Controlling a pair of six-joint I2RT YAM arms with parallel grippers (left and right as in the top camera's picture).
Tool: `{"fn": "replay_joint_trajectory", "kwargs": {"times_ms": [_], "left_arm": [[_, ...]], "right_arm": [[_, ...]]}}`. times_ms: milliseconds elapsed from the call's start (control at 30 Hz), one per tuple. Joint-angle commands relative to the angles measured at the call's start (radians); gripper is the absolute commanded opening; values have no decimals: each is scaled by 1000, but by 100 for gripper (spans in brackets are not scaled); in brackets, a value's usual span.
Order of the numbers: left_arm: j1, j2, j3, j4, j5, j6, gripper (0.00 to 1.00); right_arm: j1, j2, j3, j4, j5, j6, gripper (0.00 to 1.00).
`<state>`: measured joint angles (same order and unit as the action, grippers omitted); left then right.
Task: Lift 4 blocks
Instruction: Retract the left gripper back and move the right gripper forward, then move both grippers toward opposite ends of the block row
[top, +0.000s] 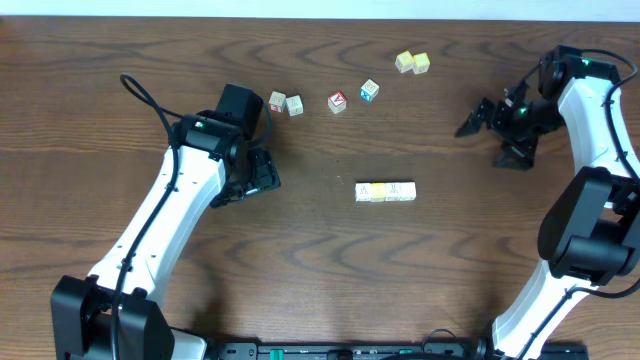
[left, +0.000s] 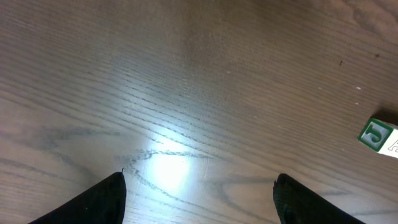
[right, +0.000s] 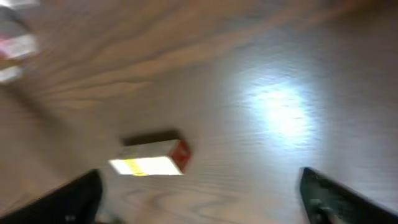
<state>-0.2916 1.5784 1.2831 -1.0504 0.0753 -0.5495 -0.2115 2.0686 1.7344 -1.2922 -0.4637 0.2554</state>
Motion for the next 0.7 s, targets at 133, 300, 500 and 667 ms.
{"fn": "replay_joint_trajectory", "kwargs": {"times_ms": [133, 300, 500, 667], "left_arm": [[-3, 3, -5, 19, 61, 6, 72], [-2, 4, -16, 56, 120, 6, 61], [-1, 4, -16, 67, 113, 6, 69], [-16, 8, -20, 125, 116, -2, 51]], "right_arm": [[75, -1, -18, -7, -34, -48, 78], [175, -1, -106, 42, 67, -46, 69], [226, -1, -187, 146, 73, -40, 69], [230, -1, -201, 179, 82, -47, 1]]}}
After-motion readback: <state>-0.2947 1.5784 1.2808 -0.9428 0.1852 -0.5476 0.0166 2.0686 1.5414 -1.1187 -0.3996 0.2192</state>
